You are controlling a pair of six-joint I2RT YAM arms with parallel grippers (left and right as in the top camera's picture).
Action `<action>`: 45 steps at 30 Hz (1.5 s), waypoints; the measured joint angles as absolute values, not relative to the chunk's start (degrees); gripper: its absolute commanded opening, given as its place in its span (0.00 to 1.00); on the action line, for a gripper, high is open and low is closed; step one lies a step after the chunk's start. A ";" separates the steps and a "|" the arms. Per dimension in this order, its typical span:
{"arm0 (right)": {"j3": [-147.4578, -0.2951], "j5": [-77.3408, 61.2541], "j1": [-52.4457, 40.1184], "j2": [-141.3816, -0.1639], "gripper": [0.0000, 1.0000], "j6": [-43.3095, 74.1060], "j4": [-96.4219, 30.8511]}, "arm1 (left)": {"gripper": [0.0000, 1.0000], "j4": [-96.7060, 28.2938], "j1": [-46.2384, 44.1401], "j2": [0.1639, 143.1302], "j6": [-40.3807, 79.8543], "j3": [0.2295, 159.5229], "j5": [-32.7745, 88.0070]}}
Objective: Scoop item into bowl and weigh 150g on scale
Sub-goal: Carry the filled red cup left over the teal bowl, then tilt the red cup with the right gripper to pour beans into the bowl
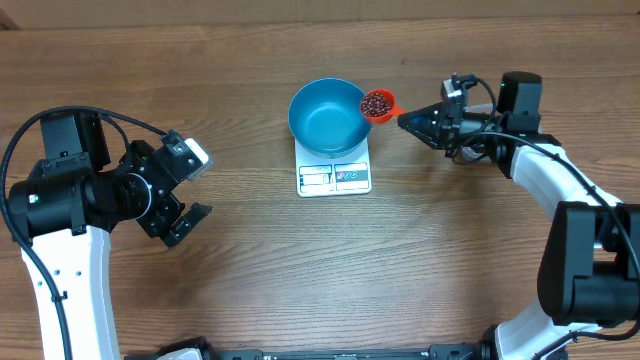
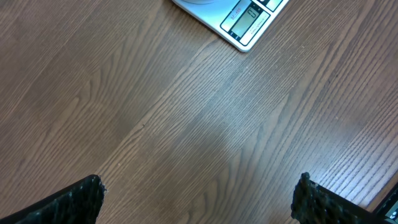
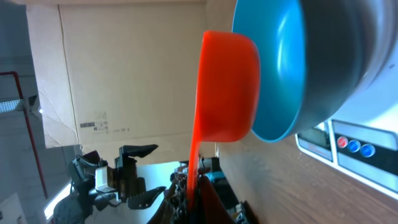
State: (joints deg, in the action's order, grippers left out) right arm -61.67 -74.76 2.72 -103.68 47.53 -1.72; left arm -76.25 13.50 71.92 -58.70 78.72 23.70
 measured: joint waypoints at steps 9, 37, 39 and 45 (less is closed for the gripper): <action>-61.65 -72.95 -2.90 -103.70 0.04 47.94 4.19 | 0.99 -76.25 13.50 71.92 -58.70 78.72 23.70; -61.65 -56.49 -6.42 -103.70 0.04 4.84 2.46 | 1.00 -76.25 13.50 71.92 -58.70 78.72 23.70; -61.65 -56.38 -6.42 -103.70 0.04 2.85 1.52 | 1.00 -76.25 13.50 71.92 -58.70 78.72 23.68; -61.65 -56.27 -6.42 -103.70 0.04 -0.43 0.69 | 1.00 -76.25 13.50 71.92 -58.70 78.72 23.70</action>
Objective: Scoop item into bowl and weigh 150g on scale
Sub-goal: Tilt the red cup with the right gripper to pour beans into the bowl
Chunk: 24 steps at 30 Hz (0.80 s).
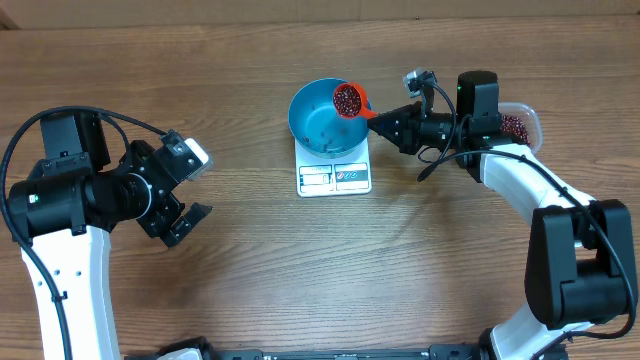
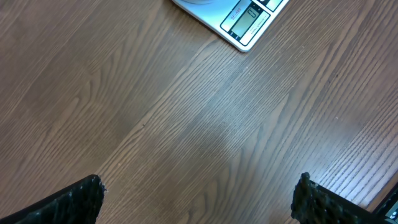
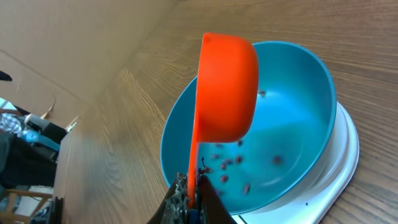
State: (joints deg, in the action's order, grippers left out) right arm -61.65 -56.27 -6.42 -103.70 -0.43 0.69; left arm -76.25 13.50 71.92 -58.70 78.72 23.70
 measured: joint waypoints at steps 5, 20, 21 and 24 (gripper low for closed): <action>-61.65 -55.44 -6.42 -103.70 0.04 -2.22 0.78 | 1.00 -76.25 13.50 71.92 -58.70 78.72 23.70; -61.65 -53.56 -6.42 -103.70 0.04 -4.29 0.95 | 1.00 -76.25 13.50 71.92 -58.70 78.72 23.70; -61.65 -53.56 -6.42 -103.70 0.04 -4.27 0.91 | 1.00 -76.25 13.50 71.92 -58.70 78.72 23.70; -61.65 -53.56 -6.42 -103.70 0.04 -4.34 0.89 | 1.00 -76.25 13.50 71.92 -58.70 78.72 23.70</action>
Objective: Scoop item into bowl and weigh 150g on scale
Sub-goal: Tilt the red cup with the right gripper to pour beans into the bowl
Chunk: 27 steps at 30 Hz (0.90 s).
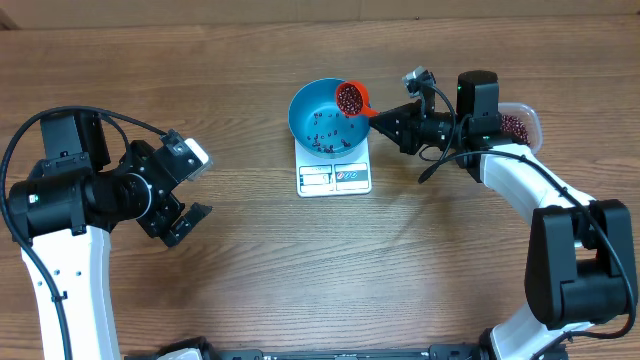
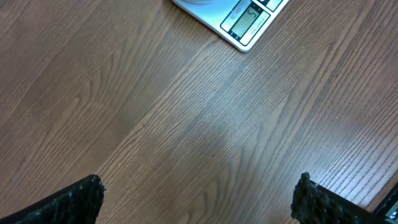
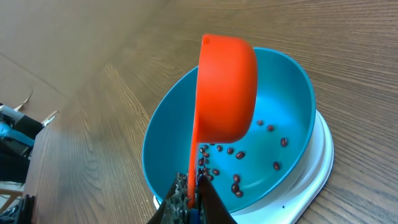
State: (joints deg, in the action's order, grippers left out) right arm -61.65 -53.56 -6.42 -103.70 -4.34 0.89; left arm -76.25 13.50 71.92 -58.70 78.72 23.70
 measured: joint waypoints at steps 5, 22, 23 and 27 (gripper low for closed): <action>-61.65 -53.56 -6.44 -103.70 0.04 -4.49 0.89 | 0.99 -76.25 13.50 71.92 -58.70 78.72 23.68; -61.65 -50.68 -7.25 -103.70 0.04 -6.24 2.98 | 1.00 -76.25 13.50 71.92 -58.70 78.72 23.70; -61.65 -49.87 -7.81 -103.70 0.04 -6.44 2.98 | 1.00 -76.25 13.50 71.92 -58.70 78.72 23.70; -61.65 -45.63 -10.83 -103.70 0.04 -7.79 2.94 | 1.00 -76.25 13.50 71.92 -58.70 78.72 23.70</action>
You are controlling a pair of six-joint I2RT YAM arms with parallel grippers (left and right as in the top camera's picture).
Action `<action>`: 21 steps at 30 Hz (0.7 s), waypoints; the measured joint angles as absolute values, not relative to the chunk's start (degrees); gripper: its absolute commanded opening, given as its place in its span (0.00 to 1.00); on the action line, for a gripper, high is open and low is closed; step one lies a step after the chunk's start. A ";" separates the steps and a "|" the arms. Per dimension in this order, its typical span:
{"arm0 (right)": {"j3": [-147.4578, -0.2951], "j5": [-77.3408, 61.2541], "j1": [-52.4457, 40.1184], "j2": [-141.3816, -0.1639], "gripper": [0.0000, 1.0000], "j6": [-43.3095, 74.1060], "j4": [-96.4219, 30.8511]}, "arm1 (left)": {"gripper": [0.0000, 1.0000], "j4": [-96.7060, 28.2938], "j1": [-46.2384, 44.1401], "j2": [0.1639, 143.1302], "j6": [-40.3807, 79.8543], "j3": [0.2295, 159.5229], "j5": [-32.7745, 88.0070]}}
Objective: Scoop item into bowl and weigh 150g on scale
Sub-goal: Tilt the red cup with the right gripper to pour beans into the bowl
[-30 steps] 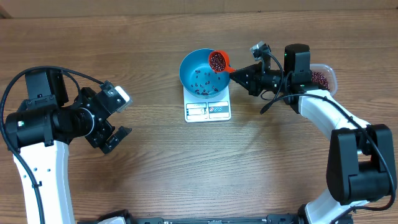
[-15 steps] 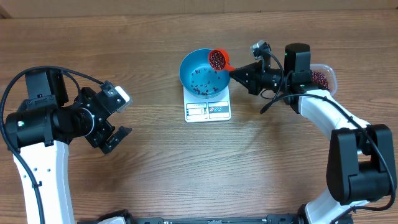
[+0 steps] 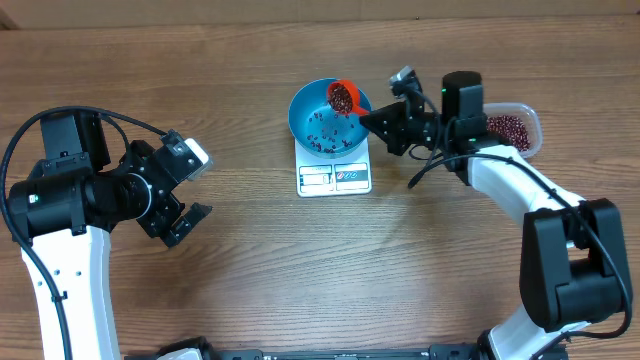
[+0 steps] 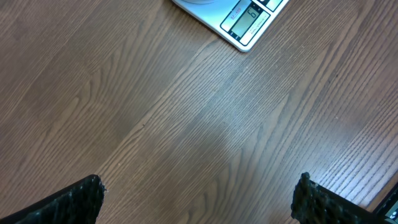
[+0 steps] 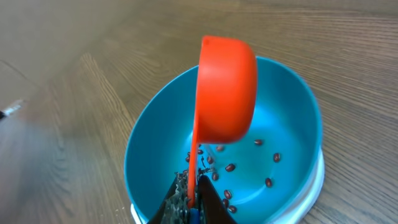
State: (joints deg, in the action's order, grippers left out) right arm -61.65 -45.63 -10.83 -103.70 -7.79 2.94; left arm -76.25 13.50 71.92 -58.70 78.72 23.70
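Observation:
A blue bowl [image 3: 325,117] sits on the white scale [image 3: 334,176] at the table's middle back, with several red beans [image 5: 233,183] scattered inside. My right gripper [image 3: 372,118] is shut on the handle of an orange scoop [image 3: 342,96], which is tilted over the bowl and still holds beans. In the right wrist view the scoop [image 5: 226,87] hangs above the bowl [image 5: 155,155]. My left gripper [image 3: 188,222] stands open over bare wood at the left, far from the scale [image 4: 239,17].
A clear container of red beans [image 3: 512,128] stands at the back right, behind my right arm. A cardboard wall runs along the table's far edge.
My right gripper has shifted a little left, carrying the scoop further over the bowl's middle. The scale's reading has changed. The left arm has not moved.
First the filled scoop was held at the bowl's right rim and the bowl was empty. Then the scoop was over the bowl, tilted, with beans dropping in. More beans lay in the bowl after that, and now the scoop hangs further over it.

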 measured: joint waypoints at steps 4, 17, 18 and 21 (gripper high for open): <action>-61.65 -39.77 -14.57 -103.70 0.04 -8.67 2.92 | 1.00 -76.25 13.50 71.92 -58.70 78.72 23.70; -61.65 -23.88 -16.45 -96.16 0.04 -15.25 -8.49 | 1.00 -76.23 13.50 71.92 -58.70 78.72 23.68; -61.65 -23.53 -16.49 -95.57 0.04 -15.44 -8.93 | 1.00 -76.23 13.50 71.92 -58.67 78.72 23.68; -61.65 -22.83 -16.71 -94.00 0.04 -16.38 -10.24 | 1.00 -76.25 13.50 71.92 -58.70 78.72 23.68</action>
State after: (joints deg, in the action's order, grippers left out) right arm -61.65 -22.83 -16.71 -94.00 -16.38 -10.24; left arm -76.25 13.50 71.92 -58.70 78.72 23.68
